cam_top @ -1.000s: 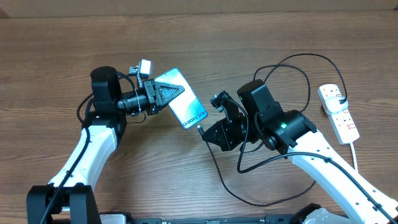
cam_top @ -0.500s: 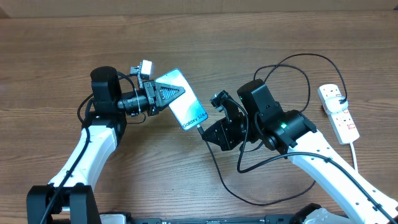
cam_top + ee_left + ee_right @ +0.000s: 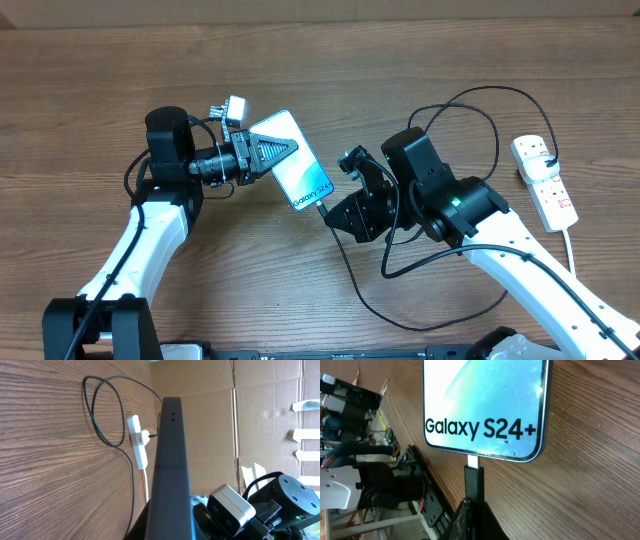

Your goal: Plug charger to phone and switch on socket

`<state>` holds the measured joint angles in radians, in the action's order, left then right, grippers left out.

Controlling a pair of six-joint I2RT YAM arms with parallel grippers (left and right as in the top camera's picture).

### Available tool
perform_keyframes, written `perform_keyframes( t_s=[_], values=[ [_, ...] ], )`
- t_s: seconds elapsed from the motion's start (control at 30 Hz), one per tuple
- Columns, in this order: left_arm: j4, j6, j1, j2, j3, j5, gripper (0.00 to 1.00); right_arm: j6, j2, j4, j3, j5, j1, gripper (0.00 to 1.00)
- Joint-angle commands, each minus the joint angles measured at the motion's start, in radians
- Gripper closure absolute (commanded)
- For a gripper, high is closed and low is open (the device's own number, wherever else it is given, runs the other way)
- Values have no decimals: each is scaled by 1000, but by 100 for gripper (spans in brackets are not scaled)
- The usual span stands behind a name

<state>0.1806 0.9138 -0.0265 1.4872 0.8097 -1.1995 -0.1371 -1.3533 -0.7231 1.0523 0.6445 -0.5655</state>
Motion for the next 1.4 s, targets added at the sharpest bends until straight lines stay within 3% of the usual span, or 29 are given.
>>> perform_keyframes(
  t_s=[0.0,0.73,1.2,1.37],
  values=[
    [6,-23,-8,-2,10,-50,96,6,-5,19,15,7,-2,96],
    [7,56,-8,-2,10,-15,96,-16,-5,12,15,8,-2,96],
    [7,50,-47,-2,10,-6,96,-16,-5,23,15,3,-2,96],
    [7,-15,-47,-2,10,-41,96,-15,-5,24,15,-27,-2,96]
  ],
)
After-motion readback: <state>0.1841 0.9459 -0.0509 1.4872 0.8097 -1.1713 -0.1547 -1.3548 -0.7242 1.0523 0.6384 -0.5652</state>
